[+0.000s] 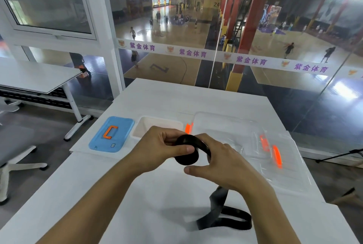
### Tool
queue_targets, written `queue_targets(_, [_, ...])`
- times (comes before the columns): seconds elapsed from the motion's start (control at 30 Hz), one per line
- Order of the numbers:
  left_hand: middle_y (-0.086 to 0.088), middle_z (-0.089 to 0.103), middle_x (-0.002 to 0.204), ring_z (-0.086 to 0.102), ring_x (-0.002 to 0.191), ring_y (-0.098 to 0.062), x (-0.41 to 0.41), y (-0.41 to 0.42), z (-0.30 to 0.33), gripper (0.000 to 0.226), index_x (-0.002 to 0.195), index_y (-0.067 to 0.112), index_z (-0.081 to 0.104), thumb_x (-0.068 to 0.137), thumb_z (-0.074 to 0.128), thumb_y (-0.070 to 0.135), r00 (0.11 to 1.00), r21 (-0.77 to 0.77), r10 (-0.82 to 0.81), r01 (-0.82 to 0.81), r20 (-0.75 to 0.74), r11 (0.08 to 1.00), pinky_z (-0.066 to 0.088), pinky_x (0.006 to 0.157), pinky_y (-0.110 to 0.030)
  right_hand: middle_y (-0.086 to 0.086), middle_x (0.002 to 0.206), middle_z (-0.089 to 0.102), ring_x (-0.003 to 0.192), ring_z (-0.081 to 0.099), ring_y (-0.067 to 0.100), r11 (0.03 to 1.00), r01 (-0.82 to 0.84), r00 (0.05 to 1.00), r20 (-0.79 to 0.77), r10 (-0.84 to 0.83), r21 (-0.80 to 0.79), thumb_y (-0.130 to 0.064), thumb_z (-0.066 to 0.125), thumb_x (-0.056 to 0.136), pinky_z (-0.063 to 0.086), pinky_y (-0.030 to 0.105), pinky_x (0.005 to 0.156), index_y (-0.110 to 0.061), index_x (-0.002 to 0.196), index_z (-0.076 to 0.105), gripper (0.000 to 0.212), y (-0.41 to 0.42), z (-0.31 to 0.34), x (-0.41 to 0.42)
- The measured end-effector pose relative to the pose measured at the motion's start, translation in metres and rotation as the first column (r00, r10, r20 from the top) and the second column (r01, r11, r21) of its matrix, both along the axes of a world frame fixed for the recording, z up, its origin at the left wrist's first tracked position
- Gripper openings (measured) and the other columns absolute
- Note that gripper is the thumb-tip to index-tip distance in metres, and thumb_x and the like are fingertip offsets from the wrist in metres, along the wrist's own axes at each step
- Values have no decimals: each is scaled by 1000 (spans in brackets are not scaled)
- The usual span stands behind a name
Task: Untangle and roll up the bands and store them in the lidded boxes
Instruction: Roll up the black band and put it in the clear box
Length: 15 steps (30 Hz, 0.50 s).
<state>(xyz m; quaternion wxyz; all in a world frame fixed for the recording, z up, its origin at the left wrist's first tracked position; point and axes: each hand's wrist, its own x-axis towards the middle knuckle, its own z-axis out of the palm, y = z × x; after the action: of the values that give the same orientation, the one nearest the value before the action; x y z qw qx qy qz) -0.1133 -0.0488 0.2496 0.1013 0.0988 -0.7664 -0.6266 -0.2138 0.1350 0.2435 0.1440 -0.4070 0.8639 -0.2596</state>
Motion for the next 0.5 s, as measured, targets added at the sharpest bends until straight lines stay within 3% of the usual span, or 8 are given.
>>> queue_targets(0.13, [2, 82, 95, 78, 92, -13, -3, 1, -3, 22, 102, 25, 79, 85, 77, 11, 987, 57, 129, -124, -99, 991, 61, 82, -23, -10, 91, 63, 90, 61, 8, 993, 80, 996, 50, -76, -83, -58, 77, 80, 55, 33, 84, -66, 136, 33, 72, 5, -1, 3])
queue_targets(0.27, [-6, 82, 93, 78, 89, -20, -7, 12, -8, 15, 101, 17, 79, 89, 73, 10, 956, 246, 265, -229, -125, 942, 63, 76, -28, -30, 124, 63, 106, 63, 7, 968, 132, 991, 57, -123, -212, -53, 76, 85, 55, 33, 93, -66, 146, 20, 84, -4, -12, 18])
queue_targets(0.33, [-9, 81, 92, 78, 89, -21, -11, 20, -13, 14, 102, 13, 79, 90, 72, 11, 938, 327, 332, -283, -103, 902, 63, 74, -30, -30, 136, 59, 115, 64, 8, 941, 191, 981, 20, -193, -278, -54, 73, 87, 54, 32, 94, -64, 149, 13, 87, -12, -21, 28])
queue_targets(0.5, [-7, 81, 91, 78, 84, -16, -17, 39, -23, 13, 101, 11, 80, 91, 72, 11, 918, 425, 390, -324, -75, 845, 61, 69, -25, -25, 132, 59, 117, 63, 8, 837, 372, 926, 93, -366, -401, -58, 69, 86, 56, 35, 94, -59, 150, 19, 81, -30, -40, 48])
